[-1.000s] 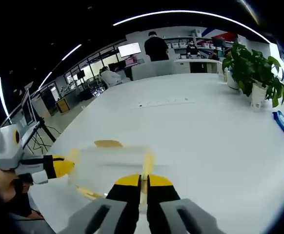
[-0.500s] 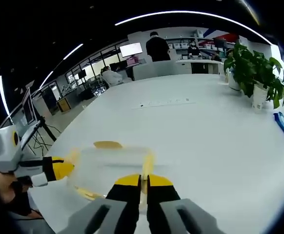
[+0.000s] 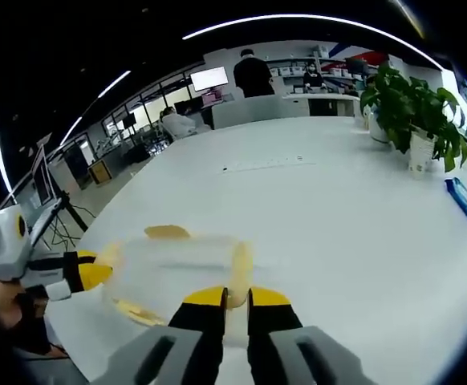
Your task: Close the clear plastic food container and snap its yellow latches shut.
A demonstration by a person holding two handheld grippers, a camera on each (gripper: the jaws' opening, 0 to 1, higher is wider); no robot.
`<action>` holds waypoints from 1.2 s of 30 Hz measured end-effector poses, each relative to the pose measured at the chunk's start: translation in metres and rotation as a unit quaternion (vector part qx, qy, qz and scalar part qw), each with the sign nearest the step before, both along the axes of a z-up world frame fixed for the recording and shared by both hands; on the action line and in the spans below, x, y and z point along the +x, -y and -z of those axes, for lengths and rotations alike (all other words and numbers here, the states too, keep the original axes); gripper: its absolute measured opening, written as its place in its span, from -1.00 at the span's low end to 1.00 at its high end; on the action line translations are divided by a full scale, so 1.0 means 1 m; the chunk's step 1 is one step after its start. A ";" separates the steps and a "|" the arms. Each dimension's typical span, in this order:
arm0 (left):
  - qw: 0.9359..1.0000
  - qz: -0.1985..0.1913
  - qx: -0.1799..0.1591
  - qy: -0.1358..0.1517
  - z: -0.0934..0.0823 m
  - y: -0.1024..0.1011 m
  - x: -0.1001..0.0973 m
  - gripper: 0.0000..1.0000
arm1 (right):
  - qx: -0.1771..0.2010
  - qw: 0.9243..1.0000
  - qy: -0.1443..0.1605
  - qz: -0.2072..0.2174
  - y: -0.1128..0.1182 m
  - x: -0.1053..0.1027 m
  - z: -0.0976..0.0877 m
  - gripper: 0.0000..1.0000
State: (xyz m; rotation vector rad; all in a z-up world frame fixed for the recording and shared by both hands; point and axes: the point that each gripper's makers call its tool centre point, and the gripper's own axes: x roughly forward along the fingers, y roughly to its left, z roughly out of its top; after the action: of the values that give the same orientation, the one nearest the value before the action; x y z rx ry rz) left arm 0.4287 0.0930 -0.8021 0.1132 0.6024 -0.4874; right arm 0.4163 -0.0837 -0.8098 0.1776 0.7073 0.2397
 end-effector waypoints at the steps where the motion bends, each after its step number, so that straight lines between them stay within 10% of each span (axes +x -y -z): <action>1: 1.000 -0.001 -0.005 -0.004 0.001 -0.001 0.000 -0.73 | -0.001 1.000 0.000 0.001 0.001 0.000 0.000 -0.85; 14: 0.999 -0.030 -0.025 -0.012 -0.001 -0.025 -0.002 -0.63 | -0.010 1.000 0.001 0.017 0.017 -0.004 -0.004 -0.83; 36: 0.994 -0.041 -0.089 -0.049 -0.003 -0.009 0.005 -0.63 | 0.008 1.000 0.004 -0.020 -0.004 0.012 -0.007 -0.67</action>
State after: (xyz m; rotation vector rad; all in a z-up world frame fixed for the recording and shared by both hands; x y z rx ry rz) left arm 0.4340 0.1016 -0.7988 -0.1056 0.6551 -0.4662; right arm 0.4282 -0.0802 -0.8025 0.1787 0.7005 0.2839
